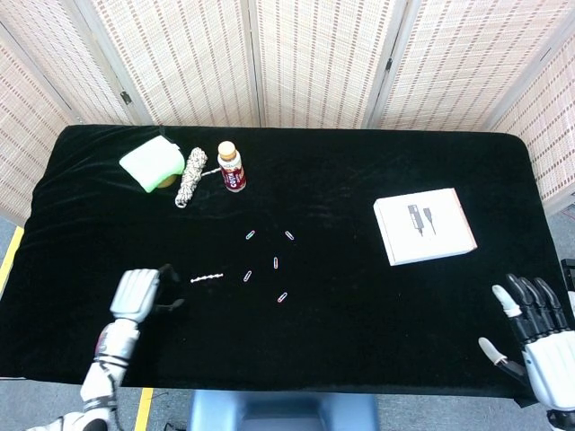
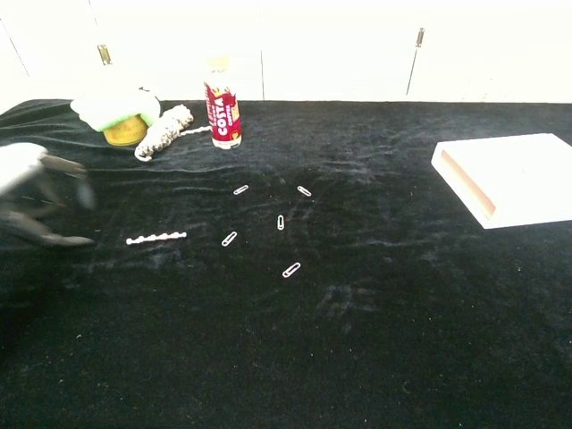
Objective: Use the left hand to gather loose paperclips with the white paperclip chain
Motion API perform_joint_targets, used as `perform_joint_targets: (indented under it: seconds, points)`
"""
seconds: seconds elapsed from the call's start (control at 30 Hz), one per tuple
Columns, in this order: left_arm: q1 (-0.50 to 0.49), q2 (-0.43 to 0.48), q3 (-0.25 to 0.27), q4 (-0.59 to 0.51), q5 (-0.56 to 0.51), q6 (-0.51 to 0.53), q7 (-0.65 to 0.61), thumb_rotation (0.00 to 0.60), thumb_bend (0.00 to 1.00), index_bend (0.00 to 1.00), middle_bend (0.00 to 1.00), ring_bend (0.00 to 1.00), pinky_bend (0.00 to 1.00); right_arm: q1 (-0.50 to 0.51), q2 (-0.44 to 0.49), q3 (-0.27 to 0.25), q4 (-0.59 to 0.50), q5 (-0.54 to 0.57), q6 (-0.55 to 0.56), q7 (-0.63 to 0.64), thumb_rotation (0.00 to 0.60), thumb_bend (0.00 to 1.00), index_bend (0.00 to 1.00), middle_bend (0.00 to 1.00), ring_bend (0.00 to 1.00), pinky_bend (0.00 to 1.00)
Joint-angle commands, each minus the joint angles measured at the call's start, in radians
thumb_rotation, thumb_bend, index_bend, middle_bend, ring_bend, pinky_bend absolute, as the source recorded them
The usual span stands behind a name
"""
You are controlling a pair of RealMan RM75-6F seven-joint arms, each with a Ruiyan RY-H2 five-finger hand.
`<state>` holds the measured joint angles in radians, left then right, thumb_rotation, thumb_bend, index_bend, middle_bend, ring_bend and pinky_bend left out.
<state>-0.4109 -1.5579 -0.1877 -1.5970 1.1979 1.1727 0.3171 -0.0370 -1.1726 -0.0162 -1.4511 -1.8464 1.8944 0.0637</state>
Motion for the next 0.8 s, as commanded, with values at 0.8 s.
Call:
perform_joint_targets:
  seconds: [0.8]
  points:
    - [-0.223,-0.245,-0.112,0.208,-0.315,-0.084,0.210,0.600,0.40,0.50,1.00,1.00,1.00,-0.018,0.058,0.022,0.069,0.057,0.035,0.246,0.600,0.21,0.00,0.00,0.00,0.00]
